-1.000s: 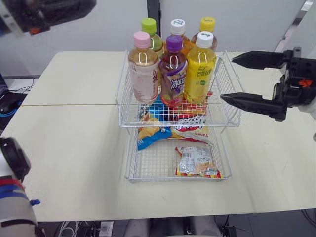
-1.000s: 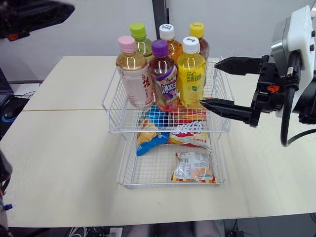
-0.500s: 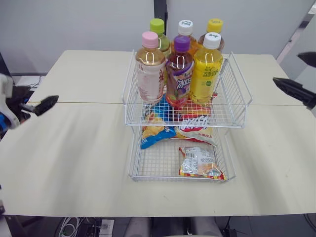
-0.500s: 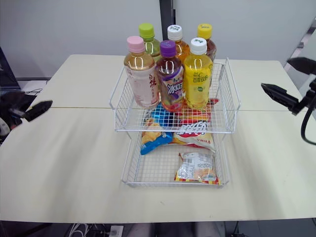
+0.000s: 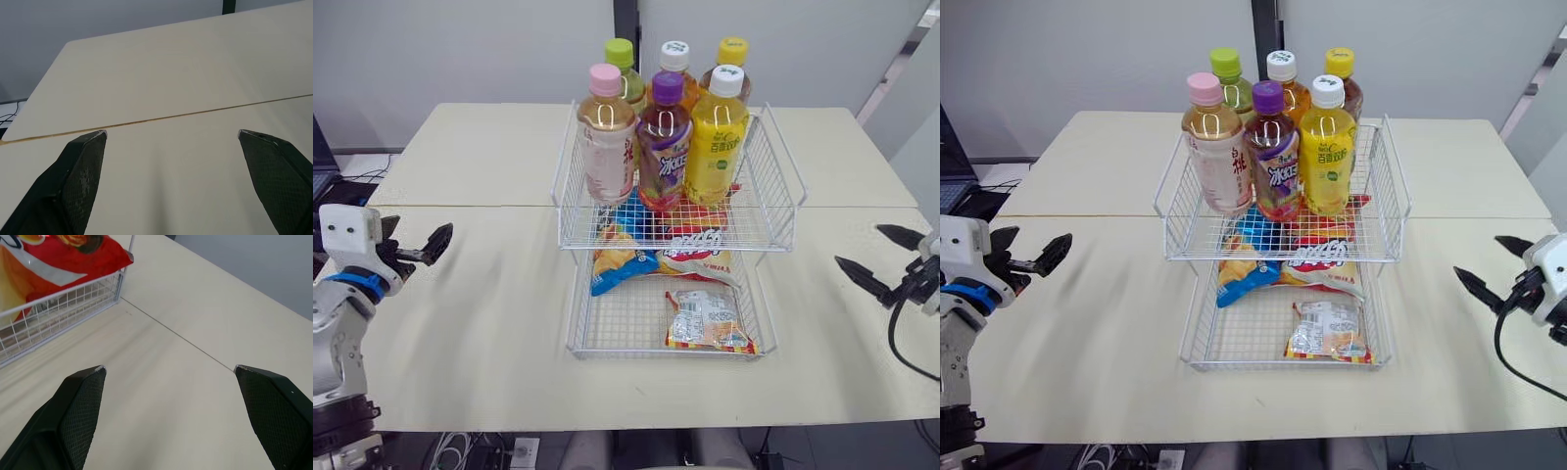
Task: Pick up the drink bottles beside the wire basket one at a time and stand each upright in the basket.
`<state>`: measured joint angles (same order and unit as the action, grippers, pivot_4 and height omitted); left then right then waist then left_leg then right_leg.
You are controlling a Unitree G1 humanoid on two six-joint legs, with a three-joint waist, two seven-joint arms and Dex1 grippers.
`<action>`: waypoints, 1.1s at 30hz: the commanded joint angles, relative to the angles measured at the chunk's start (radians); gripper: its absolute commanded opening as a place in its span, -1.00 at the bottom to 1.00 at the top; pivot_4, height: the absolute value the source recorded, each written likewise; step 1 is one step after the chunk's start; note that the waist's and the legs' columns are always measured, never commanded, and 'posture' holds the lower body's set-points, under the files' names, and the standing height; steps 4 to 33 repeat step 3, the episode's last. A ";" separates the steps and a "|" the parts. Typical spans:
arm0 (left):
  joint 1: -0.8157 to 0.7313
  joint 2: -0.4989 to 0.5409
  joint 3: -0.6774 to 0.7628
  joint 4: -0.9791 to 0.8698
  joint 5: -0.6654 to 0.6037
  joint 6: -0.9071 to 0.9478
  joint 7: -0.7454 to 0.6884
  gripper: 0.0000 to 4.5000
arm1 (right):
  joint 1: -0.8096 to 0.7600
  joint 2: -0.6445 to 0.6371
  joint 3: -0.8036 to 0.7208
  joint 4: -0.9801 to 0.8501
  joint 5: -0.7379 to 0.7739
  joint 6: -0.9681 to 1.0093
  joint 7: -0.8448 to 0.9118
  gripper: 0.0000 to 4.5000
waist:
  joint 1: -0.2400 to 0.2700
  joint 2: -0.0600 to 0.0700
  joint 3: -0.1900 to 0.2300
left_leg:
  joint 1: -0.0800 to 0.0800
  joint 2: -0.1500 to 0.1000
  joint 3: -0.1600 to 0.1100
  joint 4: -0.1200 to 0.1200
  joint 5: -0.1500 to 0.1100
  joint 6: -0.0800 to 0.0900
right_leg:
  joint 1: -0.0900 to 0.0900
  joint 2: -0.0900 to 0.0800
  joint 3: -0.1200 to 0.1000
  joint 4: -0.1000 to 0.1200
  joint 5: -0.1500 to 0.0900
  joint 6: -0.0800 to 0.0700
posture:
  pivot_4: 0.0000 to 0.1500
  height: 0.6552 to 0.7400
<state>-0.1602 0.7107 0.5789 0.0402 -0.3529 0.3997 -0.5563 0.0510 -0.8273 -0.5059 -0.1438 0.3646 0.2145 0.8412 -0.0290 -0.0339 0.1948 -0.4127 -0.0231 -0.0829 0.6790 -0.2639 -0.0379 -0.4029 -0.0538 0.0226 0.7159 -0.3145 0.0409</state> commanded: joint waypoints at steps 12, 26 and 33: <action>0.028 -0.010 0.001 -0.043 -0.004 -0.024 0.019 0.99 | -0.031 -0.004 0.015 0.029 -0.023 -0.052 -0.008 1.00 | -0.001 0.000 0.000 | 0.001 0.000 0.000 0.000 0.000 0.000 | 0.001 0.000 0.000 0.000 0.000 0.000 | 1.00 1.00; 0.028 -0.010 0.001 -0.043 -0.004 -0.024 0.019 0.99 | -0.031 -0.004 0.015 0.029 -0.023 -0.052 -0.008 1.00 | -0.001 0.000 0.000 | 0.001 0.000 0.000 0.000 0.000 0.000 | 0.001 0.000 0.000 0.000 0.000 0.000 | 1.00 1.00; 0.028 -0.010 0.001 -0.043 -0.004 -0.024 0.019 0.99 | -0.031 -0.004 0.015 0.029 -0.023 -0.052 -0.008 1.00 | -0.001 0.000 0.000 | 0.001 0.000 0.000 0.000 0.000 0.000 | 0.001 0.000 0.000 0.000 0.000 0.000 | 1.00 1.00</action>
